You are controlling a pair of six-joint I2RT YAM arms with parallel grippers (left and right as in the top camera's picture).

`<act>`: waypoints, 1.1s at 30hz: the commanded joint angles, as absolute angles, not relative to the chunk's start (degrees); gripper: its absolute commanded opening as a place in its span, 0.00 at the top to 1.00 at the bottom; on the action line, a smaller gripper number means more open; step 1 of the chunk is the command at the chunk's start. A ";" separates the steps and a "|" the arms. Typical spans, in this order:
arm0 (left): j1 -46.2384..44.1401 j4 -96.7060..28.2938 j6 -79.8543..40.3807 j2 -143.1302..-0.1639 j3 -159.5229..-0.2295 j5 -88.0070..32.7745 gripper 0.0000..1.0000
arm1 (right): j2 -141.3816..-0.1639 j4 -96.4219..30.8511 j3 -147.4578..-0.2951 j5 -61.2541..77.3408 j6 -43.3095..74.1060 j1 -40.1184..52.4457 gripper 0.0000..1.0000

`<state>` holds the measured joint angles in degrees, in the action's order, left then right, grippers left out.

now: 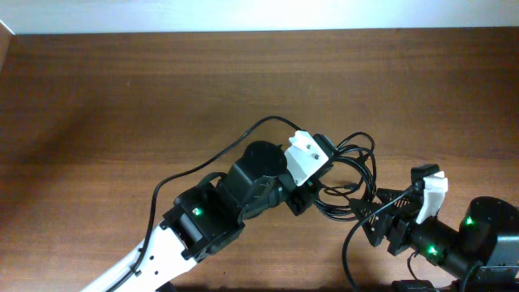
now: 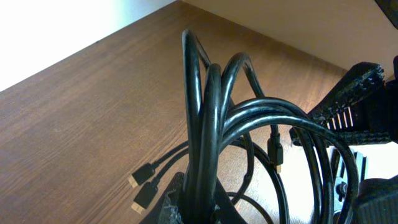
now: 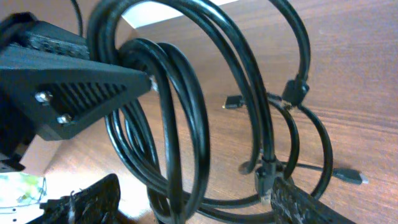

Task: Untangle cables

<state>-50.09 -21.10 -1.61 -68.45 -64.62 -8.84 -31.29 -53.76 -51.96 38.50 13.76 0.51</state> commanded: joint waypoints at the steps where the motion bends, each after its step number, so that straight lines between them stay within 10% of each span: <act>1: -50.26 -19.70 -2.39 -69.01 -64.93 -15.35 1.00 | -31.29 -52.93 -52.69 41.43 13.78 0.36 0.24; 10: -50.26 -16.86 -2.39 -71.94 -64.93 -20.84 1.00 | -31.29 -52.62 -52.69 41.39 13.76 0.36 0.65; 13: -50.26 -17.23 -2.37 -71.94 -64.93 -20.80 0.76 | -31.29 -52.45 -52.69 41.34 13.78 0.36 0.96; 15: -50.19 -18.06 -2.35 -71.96 -64.93 -20.21 0.39 | -31.29 -52.95 -52.69 38.94 13.78 0.36 0.96; 19: -50.09 -19.46 -2.39 -71.83 -64.93 -19.27 0.02 | -31.29 -53.74 -52.69 35.77 14.00 0.36 0.96; 33: -46.22 -31.57 -8.54 -71.24 -64.95 -13.34 0.03 | -31.29 -53.32 -52.69 36.84 14.02 0.36 0.96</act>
